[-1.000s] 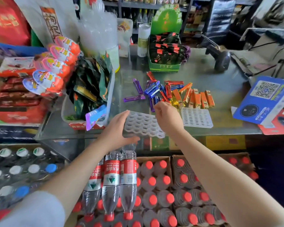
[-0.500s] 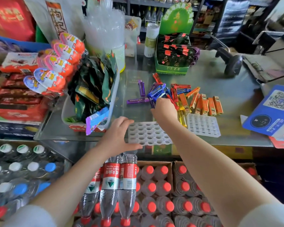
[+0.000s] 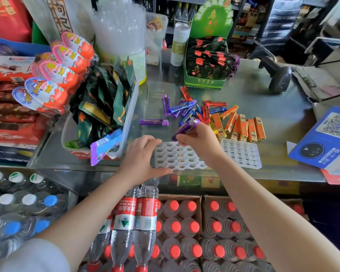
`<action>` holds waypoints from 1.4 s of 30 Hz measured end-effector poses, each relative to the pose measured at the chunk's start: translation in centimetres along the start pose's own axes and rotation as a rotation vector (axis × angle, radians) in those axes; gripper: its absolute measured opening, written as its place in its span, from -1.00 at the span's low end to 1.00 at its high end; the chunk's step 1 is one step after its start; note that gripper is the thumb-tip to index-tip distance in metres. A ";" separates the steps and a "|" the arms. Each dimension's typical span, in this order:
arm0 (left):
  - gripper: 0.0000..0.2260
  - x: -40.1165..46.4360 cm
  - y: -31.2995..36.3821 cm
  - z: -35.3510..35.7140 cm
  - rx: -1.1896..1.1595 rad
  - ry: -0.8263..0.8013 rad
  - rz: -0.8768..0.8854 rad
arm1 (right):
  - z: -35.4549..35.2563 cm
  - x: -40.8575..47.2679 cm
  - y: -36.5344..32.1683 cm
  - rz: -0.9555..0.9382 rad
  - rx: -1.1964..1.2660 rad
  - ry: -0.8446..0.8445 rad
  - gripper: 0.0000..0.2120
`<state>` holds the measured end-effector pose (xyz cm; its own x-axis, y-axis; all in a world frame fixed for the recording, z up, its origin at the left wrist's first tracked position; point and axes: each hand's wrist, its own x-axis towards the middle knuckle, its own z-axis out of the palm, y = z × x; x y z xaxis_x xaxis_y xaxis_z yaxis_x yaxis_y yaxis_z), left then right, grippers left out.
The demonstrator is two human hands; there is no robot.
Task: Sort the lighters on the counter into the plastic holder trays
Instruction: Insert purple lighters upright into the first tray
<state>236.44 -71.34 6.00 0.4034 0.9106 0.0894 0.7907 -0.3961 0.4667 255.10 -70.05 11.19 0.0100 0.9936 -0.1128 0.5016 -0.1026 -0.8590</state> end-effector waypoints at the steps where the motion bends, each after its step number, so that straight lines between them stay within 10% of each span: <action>1: -0.07 0.1 -0.1 -0.1 -0.010 -0.013 0.003 | 0.4 -0.1 -0.2 -0.011 0.032 -0.007 -0.93; 23: -0.21 -1.0 -1.1 -0.5 -0.270 0.020 0.025 | 4.0 2.4 0.5 -0.440 -0.502 -0.199 -0.84; 42: -0.25 -0.8 -1.3 -0.8 -0.267 -0.051 -0.017 | 4.6 6.3 0.1 -0.152 -0.622 -0.058 -0.77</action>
<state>234.77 -71.46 6.01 0.4190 0.9072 0.0385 0.6510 -0.3297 0.6837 251.25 -64.02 8.14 -0.1388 0.9888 -0.0550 0.9018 0.1032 -0.4196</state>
